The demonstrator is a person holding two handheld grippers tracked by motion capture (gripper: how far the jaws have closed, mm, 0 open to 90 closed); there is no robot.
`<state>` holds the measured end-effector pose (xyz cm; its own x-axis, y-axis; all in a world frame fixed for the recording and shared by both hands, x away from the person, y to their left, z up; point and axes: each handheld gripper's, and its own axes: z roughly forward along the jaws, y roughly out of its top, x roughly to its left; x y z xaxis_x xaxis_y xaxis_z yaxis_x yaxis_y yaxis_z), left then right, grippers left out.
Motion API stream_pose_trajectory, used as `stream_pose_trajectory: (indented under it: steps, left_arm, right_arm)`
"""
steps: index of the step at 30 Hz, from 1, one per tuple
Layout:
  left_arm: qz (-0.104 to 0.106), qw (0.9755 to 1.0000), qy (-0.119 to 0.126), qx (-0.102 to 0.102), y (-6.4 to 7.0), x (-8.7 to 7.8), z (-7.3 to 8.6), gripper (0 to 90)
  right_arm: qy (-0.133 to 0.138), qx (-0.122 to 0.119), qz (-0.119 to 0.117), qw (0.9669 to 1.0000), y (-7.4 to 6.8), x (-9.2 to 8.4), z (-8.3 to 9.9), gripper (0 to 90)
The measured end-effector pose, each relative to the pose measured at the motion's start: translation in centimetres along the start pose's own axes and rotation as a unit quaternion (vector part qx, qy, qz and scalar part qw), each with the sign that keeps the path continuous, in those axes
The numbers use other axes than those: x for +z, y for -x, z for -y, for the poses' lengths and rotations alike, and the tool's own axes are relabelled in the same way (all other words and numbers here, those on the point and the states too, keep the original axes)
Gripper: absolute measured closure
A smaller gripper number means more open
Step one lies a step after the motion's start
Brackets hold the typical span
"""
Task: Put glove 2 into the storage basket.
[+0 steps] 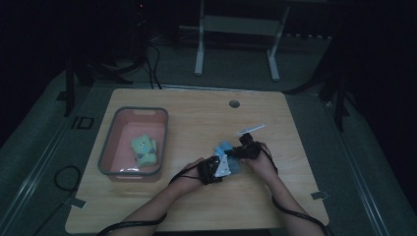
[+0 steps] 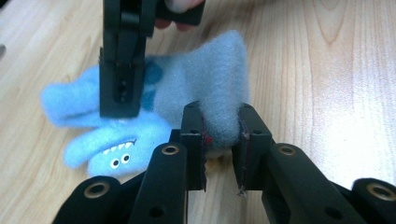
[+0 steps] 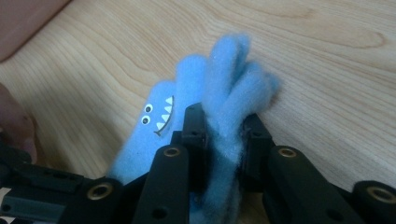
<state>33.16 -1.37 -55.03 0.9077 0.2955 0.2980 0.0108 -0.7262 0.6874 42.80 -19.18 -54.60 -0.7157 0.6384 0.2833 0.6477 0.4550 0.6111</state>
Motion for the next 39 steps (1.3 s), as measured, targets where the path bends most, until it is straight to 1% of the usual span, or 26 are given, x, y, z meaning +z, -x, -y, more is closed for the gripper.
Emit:
stream_pose_trajectory:
  steps: [4,5,6,7,8,9,10,11,13,16,18,19,21,26,27,28,30,33,34,35,36,37,39]
  left_arm:
    - [0.002,1.0,-0.004,-0.001,-0.4,-0.8,-0.2,78.1]
    - [0.006,1.0,-0.002,-0.006,-0.6,-1.0,-0.3,78.2]
    - [0.005,1.0,-0.001,-0.006,-0.8,-1.4,-0.3,78.3]
    - [0.003,1.0,-0.001,-0.003,-1.0,-1.7,-0.4,78.4]
    - [0.004,1.0,-0.002,0.0,-1.1,-2.0,-0.4,78.4]
    - [0.004,1.0,-0.002,0.0,-1.1,-2.0,-0.4,78.4]
    - [0.001,1.0,-0.001,0.0,-1.4,-2.8,-0.6,78.4]
    - [-0.001,1.0,-0.001,0.001,-1.6,-3.2,-0.7,78.5]
    - [-0.002,1.0,-0.001,0.002,-1.8,-3.9,-0.9,78.5]
    - [-0.005,1.0,-0.002,0.005,-2.1,-4.8,-1.0,78.5]
    - [-0.005,1.0,-0.004,0.005,-2.3,-5.4,-1.1,78.5]
    - [-0.007,0.9999,-0.005,0.007,-2.4,-5.7,-1.1,78.5]
    - [-0.006,0.9999,-0.009,0.008,-2.6,-6.2,-1.1,78.5]
    - [-0.012,0.9997,-0.015,0.012,-3.2,-7.7,-1.1,78.6]
    - [-0.012,0.9997,-0.015,0.012,-3.2,-7.7,-1.1,78.6]
    - [-0.017,0.9996,-0.017,0.012,-3.4,-8.3,-1.1,78.6]
    - [-0.019,0.9996,-0.018,0.014,-3.6,-8.9,-1.0,78.5]
    - [-0.02,0.9995,-0.019,0.012,-3.8,-9.4,-0.9,78.6]
    - [-0.023,0.9995,-0.021,0.01,-4.0,-10.0,-0.7,78.6]
    - [-0.025,0.9994,-0.022,0.01,-4.0,-10.2,-0.6,78.6]
    - [-0.025,0.9994,-0.023,0.009,-4.1,-10.5,-0.6,78.6]
    - [-0.028,0.9992,-0.027,0.013,-4.1,-10.7,-0.5,78.6]
    - [-0.029,0.9991,-0.028,0.011,-4.3,-11.3,-0.4,78.6]
  right_arm:
    - [0.006,0.009,-0.012,0.9999,-0.1,-0.4,-0.3,78.6]
    - [0.009,0.011,-0.016,0.9998,-0.1,-0.6,-0.4,78.8]
    - [0.01,0.01,-0.018,0.9997,-0.2,-0.7,-0.6,78.7]
    - [0.014,0.008,-0.016,0.9997,-0.4,-0.9,-0.7,78.8]
    - [0.018,0.008,-0.019,0.9996,-0.6,-1.1,-0.9,78.8]
    - [0.018,0.008,-0.019,0.9996,-0.6,-1.1,-0.9,78.8]
    - [0.022,0.007,-0.023,0.9995,-0.7,-1.3,-1.2,78.8]
    - [0.028,0.0,-0.023,0.9994,-1.2,-1.7,-1.8,78.8]
    - [0.033,-0.003,-0.028,0.999,-1.6,-2.0,-2.3,78.8]
    - [0.041,-0.001,-0.04,0.9984,-2.1,-2.3,-3.0,78.9]
    - [0.043,-0.005,-0.041,0.9982,-2.5,-2.4,-3.5,78.9]
    - [0.045,-0.005,-0.044,0.998,-2.7,-2.5,-3.7,78.9]
    - [0.046,-0.009,-0.045,0.9979,-3.2,-2.5,-4.2,78.9]
    - [0.05,-0.02,-0.045,0.9976,-4.3,-2.5,-5.5,78.9]
    - [0.05,-0.02,-0.045,0.9976,-4.3,-2.5,-5.5,78.9]
    - [0.05,-0.023,-0.046,0.9975,-4.6,-2.5,-5.7,78.9]
    - [0.051,-0.027,-0.049,0.9971,-5.1,-2.5,-6.5,78.9]
    - [0.053,-0.03,-0.051,0.9968,-5.5,-2.4,-7.0,78.9]
    - [0.052,-0.032,-0.052,0.9968,-5.8,-2.4,-7.2,79.0]
    - [0.055,-0.034,-0.057,0.9963,-6.2,-2.2,-7.8,78.9]
    - [0.055,-0.035,-0.058,0.9962,-6.4,-2.2,-8.0,78.9]
    - [0.054,-0.035,-0.06,0.9961,-6.6,-2.1,-8.2,79.0]
    - [0.052,-0.038,-0.063,0.9959,-7.0,-1.8,-8.6,79.0]
